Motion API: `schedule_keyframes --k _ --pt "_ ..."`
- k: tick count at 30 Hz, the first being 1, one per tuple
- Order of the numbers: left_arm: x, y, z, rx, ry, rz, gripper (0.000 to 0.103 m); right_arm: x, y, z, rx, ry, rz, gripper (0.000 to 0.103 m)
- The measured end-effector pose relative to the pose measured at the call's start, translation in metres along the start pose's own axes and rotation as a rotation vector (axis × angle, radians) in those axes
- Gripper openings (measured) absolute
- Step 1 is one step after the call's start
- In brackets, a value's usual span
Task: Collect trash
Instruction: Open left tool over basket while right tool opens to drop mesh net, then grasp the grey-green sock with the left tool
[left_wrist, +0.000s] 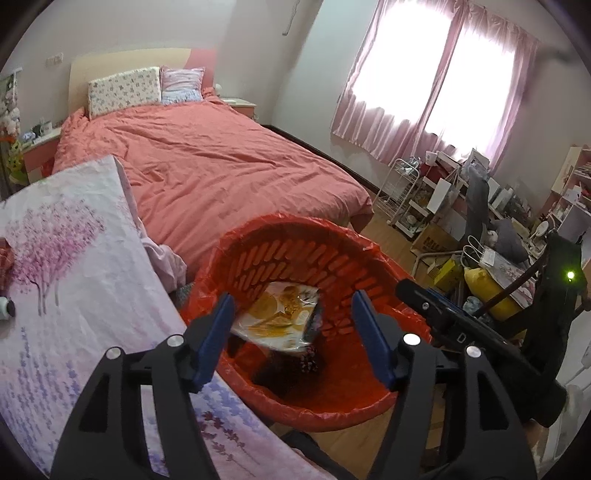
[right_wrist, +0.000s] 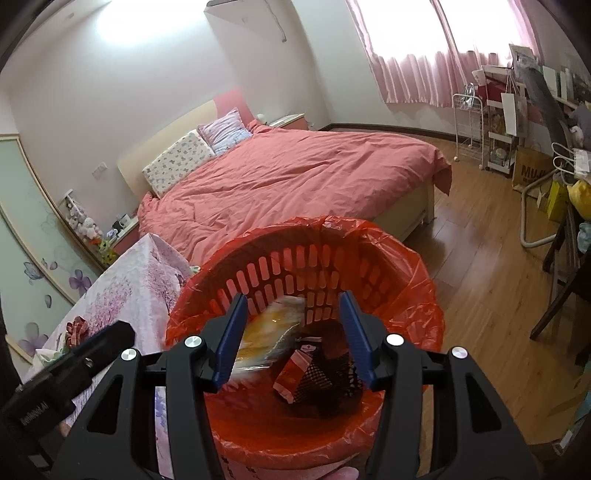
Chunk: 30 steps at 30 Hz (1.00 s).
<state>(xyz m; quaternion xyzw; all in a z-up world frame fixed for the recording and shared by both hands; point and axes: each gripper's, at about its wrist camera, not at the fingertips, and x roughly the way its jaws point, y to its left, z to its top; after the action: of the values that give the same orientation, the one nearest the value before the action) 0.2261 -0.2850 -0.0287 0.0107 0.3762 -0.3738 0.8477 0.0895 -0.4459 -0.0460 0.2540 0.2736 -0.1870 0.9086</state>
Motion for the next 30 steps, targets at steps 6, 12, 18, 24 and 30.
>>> schedule_keyframes --k 6,12,18,24,30 --pt "-0.018 0.01 -0.005 0.007 -0.02 0.064 0.066 -0.006 0.007 0.0 -0.025 -0.01 -0.005 0.053" --pt "-0.045 0.033 -0.013 0.016 -0.043 0.155 0.068 -0.015 0.027 -0.005 -0.073 -0.021 0.007 0.053" --pt "-0.08 0.073 -0.025 -0.012 -0.059 0.257 0.069 -0.02 0.053 -0.011 -0.126 -0.021 0.036 0.055" --pt "-0.116 0.125 -0.04 -0.07 -0.077 0.359 0.072 -0.02 0.085 -0.022 -0.188 0.004 0.082 0.055" --pt "-0.154 0.189 -0.058 -0.157 -0.088 0.483 0.073 -0.014 0.126 -0.04 -0.261 0.047 0.135 0.055"
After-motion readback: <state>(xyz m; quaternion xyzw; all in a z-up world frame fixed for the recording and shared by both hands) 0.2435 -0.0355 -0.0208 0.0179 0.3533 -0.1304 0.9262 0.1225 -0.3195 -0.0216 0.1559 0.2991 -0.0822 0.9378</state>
